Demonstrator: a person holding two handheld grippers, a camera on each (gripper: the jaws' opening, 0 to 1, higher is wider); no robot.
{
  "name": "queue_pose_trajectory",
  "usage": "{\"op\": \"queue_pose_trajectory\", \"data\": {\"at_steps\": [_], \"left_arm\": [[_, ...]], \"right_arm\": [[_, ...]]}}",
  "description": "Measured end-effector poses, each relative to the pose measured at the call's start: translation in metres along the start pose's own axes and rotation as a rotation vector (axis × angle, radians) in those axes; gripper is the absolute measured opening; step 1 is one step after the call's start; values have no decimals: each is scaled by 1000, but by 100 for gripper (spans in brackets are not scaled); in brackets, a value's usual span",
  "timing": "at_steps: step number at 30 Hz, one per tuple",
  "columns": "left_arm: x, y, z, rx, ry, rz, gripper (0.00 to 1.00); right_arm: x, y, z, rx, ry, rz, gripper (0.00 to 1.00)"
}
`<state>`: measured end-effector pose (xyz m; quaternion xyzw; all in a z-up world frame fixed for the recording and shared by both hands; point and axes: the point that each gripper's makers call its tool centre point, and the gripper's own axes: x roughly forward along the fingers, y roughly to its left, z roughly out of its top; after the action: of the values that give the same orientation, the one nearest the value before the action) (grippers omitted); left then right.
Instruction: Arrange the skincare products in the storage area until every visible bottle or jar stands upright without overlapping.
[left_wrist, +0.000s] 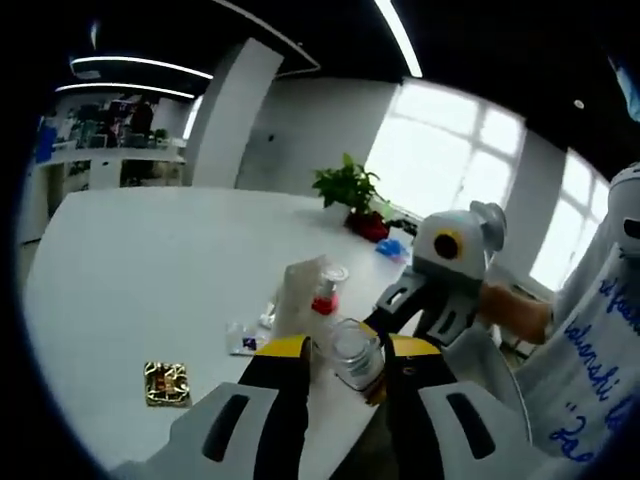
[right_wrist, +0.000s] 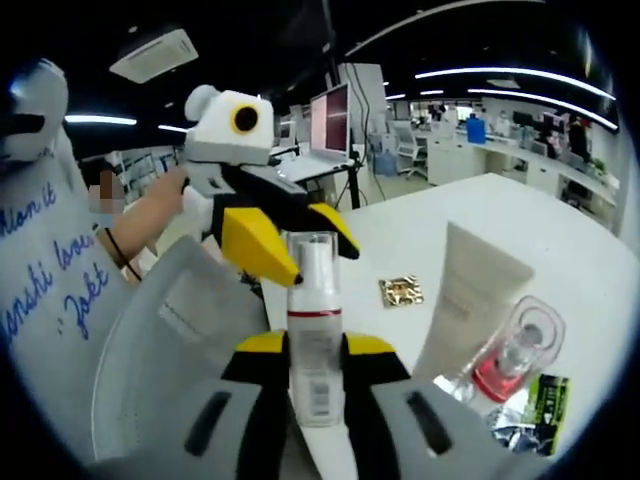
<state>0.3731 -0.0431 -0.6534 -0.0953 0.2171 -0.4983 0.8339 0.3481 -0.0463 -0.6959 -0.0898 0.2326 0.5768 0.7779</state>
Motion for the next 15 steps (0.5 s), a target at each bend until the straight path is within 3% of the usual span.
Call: {"op": "queue_pose_trajectory", "data": {"at_steps": [6, 15], "left_arm": [[3, -1, -1, -48, -5, -12, 21], [10, 1, -14, 2, 84, 2, 20]], "right_arm": [[6, 0, -1, 8, -1, 0, 19], [14, -3, -15, -46, 67, -26, 20]]}}
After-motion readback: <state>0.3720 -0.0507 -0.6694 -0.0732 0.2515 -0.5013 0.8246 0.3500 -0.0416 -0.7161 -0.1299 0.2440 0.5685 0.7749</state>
